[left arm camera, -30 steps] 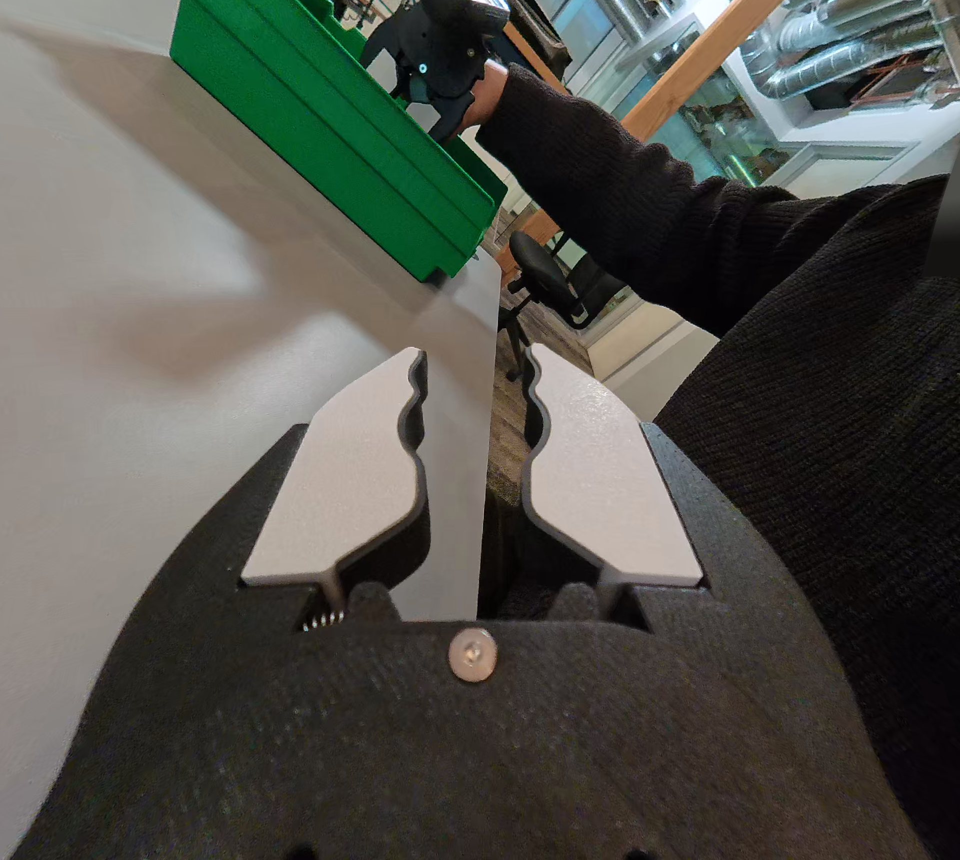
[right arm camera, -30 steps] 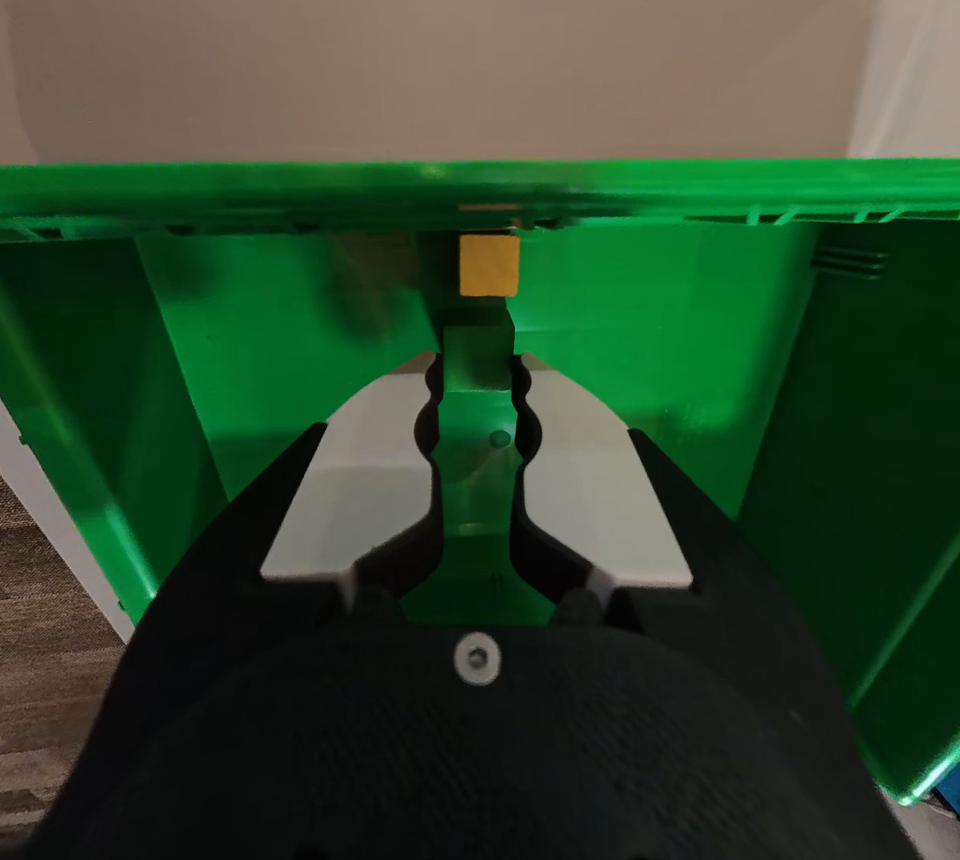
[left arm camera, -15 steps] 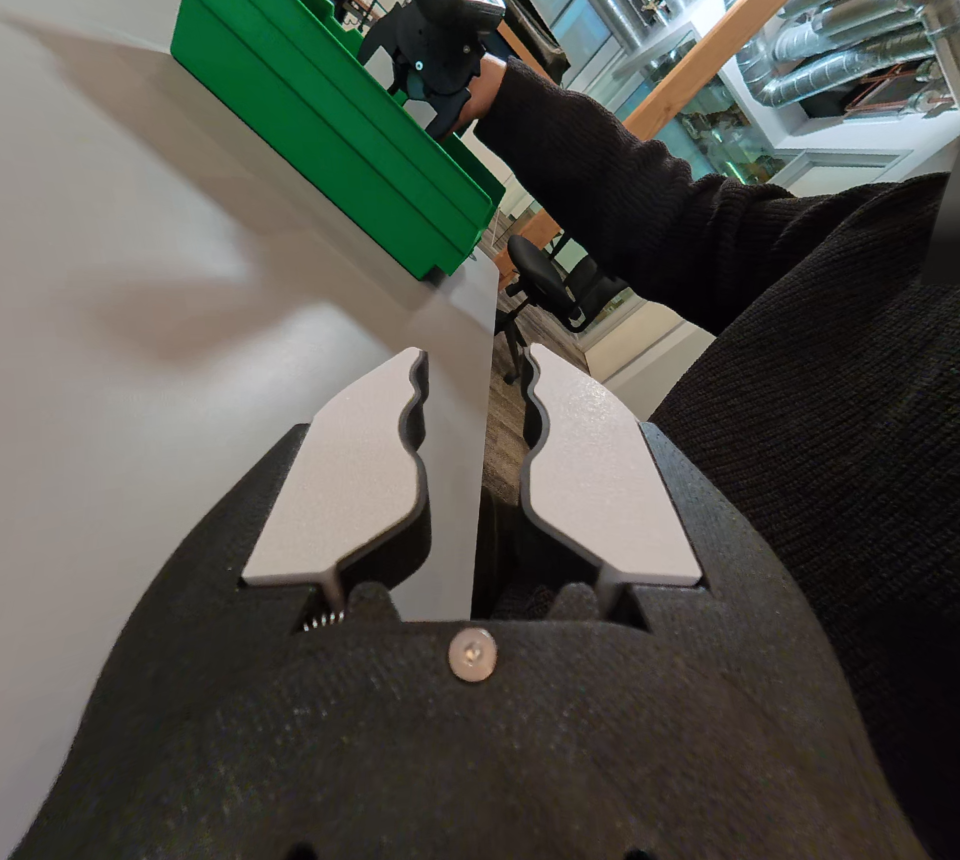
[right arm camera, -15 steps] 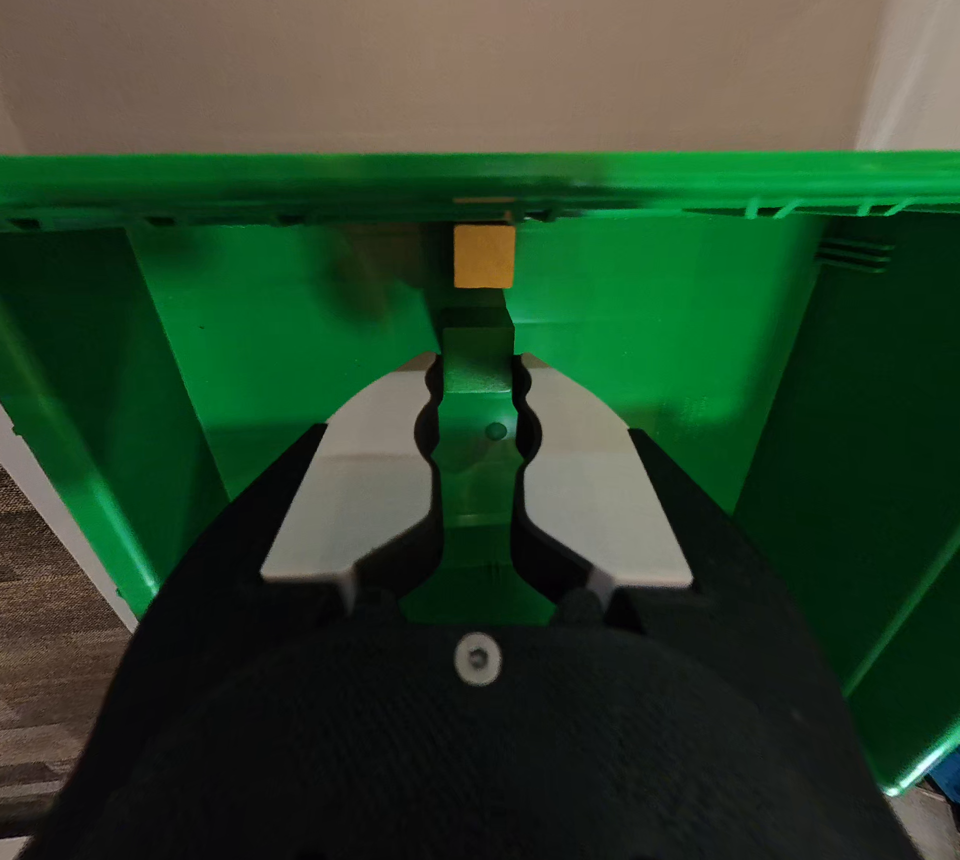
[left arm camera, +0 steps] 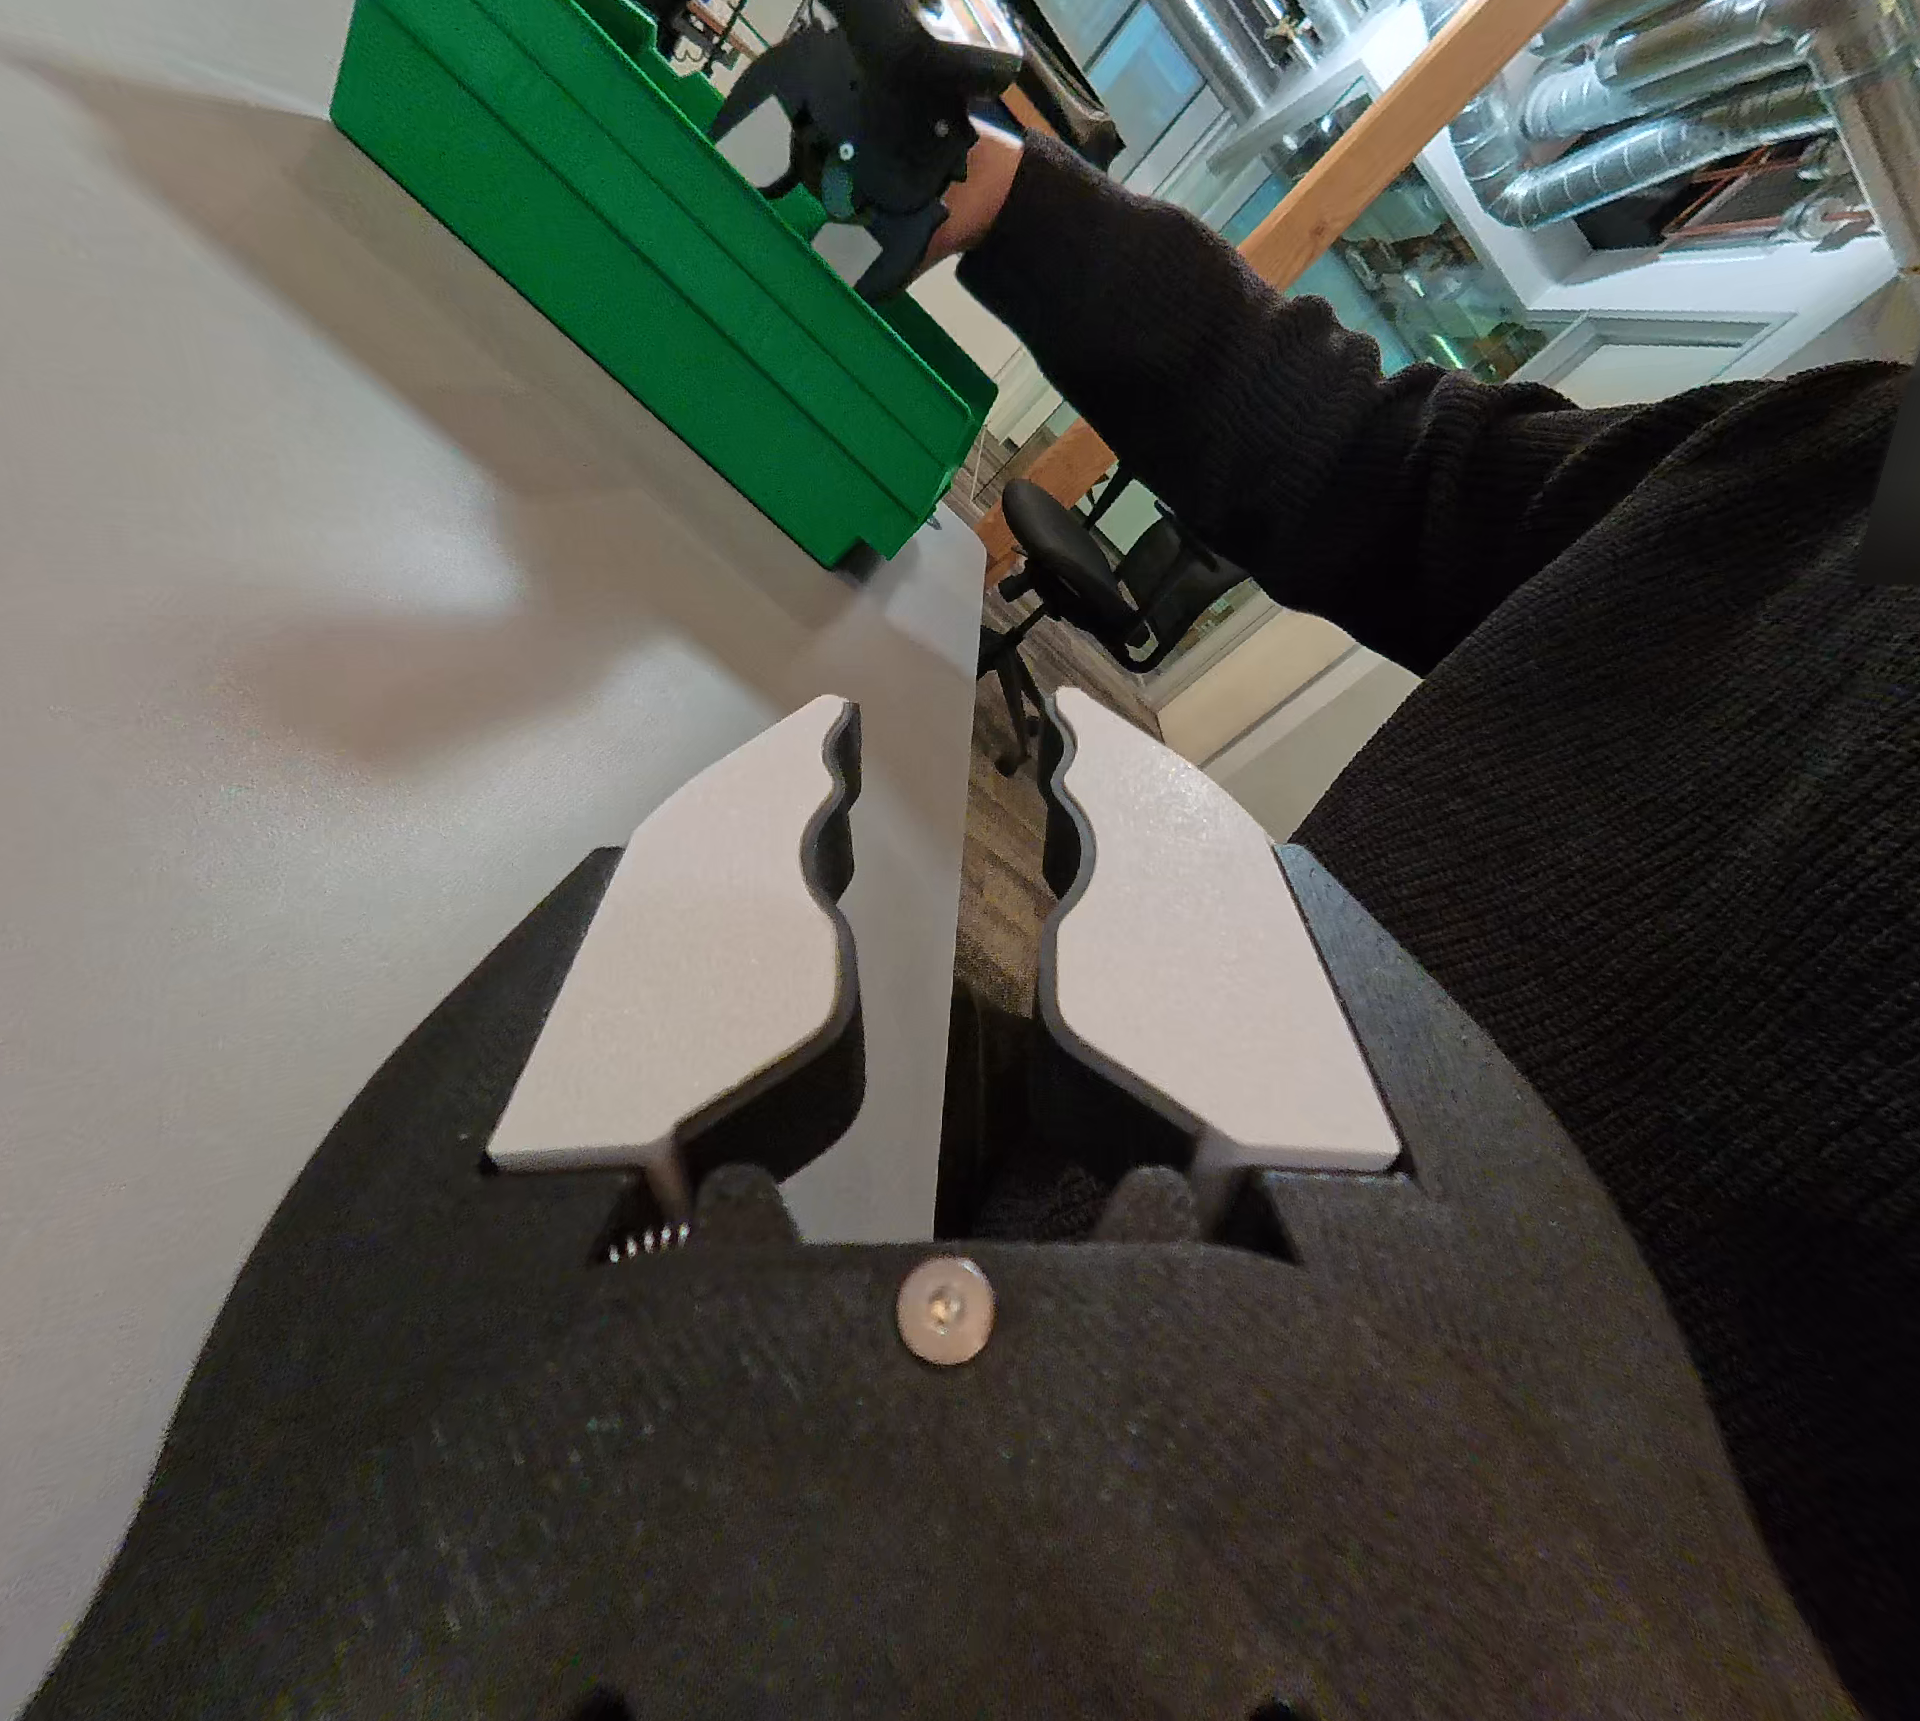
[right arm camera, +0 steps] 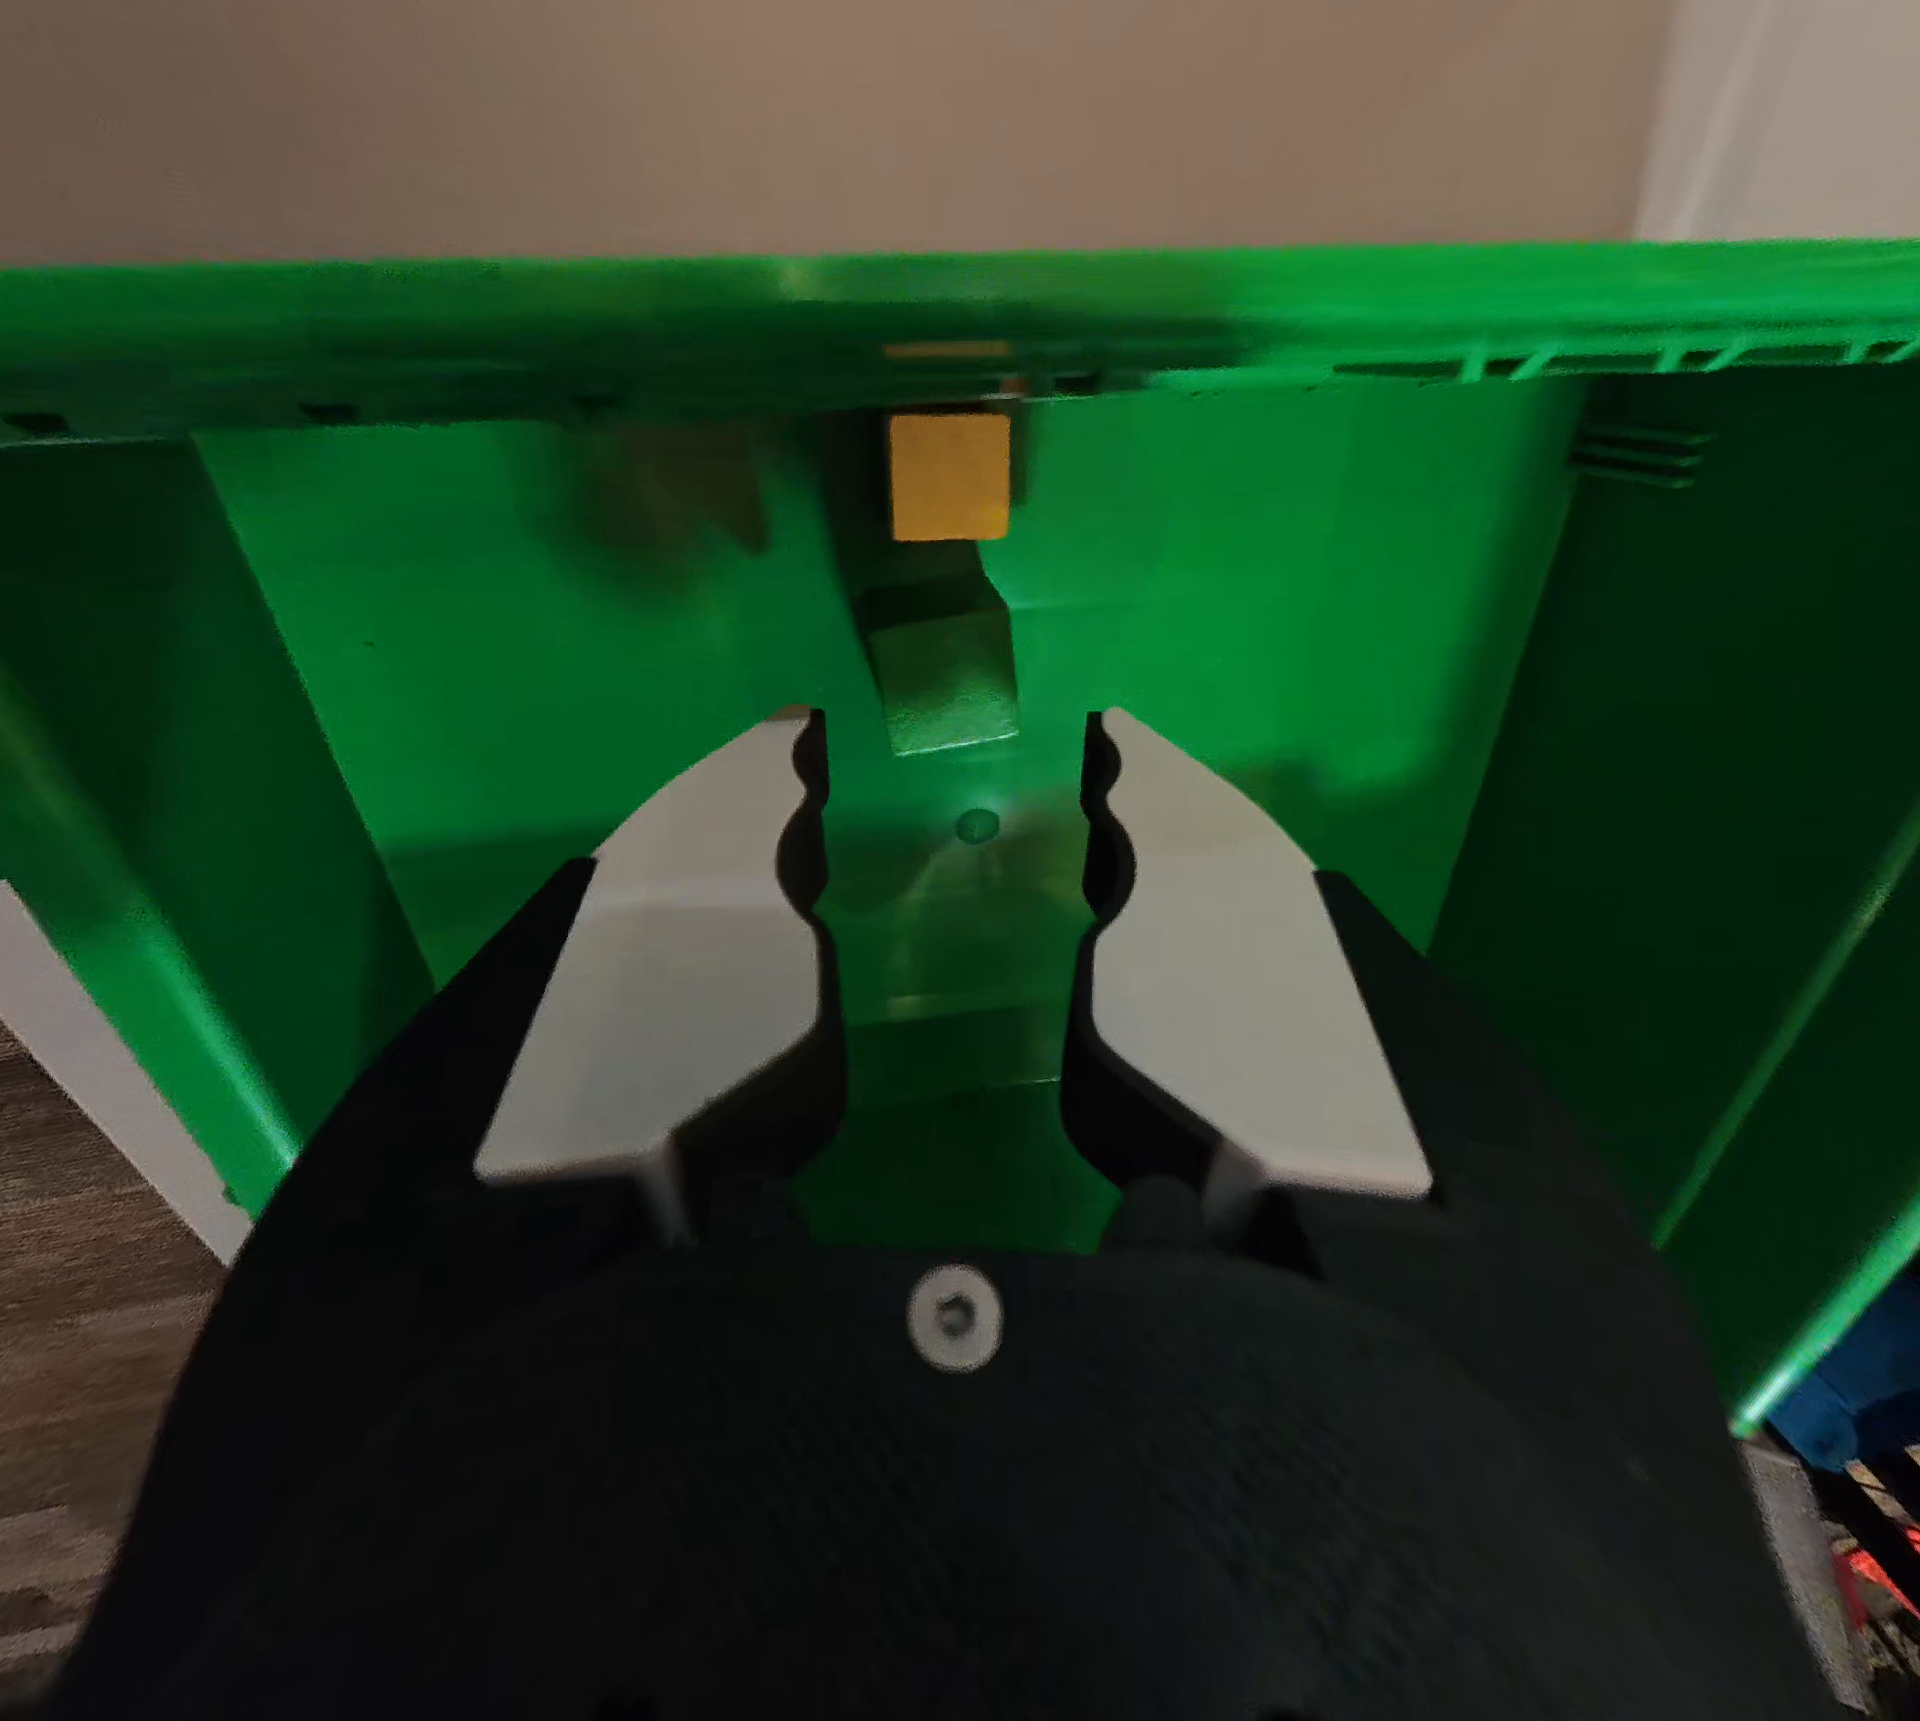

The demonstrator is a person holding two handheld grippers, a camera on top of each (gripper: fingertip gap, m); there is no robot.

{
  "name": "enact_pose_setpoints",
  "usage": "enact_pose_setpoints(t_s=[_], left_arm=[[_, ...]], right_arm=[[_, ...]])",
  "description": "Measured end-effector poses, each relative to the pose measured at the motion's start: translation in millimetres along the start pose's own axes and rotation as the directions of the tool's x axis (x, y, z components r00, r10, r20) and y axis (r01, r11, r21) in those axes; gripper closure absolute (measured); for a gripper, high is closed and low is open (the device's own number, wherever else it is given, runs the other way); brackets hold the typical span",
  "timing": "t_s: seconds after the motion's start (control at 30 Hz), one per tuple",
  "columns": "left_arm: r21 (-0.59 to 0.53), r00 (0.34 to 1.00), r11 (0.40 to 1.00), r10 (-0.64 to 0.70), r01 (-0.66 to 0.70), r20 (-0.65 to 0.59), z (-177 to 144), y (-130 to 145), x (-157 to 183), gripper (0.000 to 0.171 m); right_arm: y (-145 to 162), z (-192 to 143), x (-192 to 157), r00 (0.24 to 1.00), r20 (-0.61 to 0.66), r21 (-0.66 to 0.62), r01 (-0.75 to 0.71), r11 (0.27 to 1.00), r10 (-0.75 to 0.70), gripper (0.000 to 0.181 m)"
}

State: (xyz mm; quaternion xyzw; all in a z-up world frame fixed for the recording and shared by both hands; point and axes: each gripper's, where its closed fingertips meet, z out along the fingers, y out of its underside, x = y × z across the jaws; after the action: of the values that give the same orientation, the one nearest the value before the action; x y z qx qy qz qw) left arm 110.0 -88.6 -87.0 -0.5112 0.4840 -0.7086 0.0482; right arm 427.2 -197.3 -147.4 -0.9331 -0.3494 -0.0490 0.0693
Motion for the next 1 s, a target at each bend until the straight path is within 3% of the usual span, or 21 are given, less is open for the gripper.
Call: enact_pose_setpoints(t_s=[0.13, 0.27, 0.77, 0.9, 1.0], left_arm=[[0.002, 1.0, 1.0, -0.007, 0.007, -0.006, 0.2, 2.6, 1.0, 0.139], [-0.003, 1.0, 1.0, 0.001, -0.001, 0.0, -1.6, 4.0, 2.5, 0.139], [0.02, 1.0, 1.0, -0.002, 0.002, -0.004, -4.3, -0.1, 4.0, 0.139], [0.027, 1.0, 1.0, 0.01, -0.01, -0.003, -6.5, -2.7, 6.3, 0.139], [0.031, 0.999, 0.999, 0.031, -0.031, 0.007, -10.6, -5.7, 7.2, 0.139]], right_arm=[[3.3, 11.3, -3.6, 1.0, -0.022, -0.009, 0.009, 1.0, -0.009, 0.131], [4.0, 14.1, -6.1, 1.0, -0.017, -0.013, -0.002, 1.0, 0.002, 0.142], [8.5, 9.4, -3.5, 0.998, -0.055, -0.006, -0.031, 1.0, 0.03, 0.136], [9.6, -7.2, 10.2, 0.985, -0.161, 0.013, -0.063, 0.998, 0.064, 0.134], [-0.8, -44.0, 25.2, 0.938, -0.284, 0.171, -0.152, 0.973, 0.197, 0.135]])
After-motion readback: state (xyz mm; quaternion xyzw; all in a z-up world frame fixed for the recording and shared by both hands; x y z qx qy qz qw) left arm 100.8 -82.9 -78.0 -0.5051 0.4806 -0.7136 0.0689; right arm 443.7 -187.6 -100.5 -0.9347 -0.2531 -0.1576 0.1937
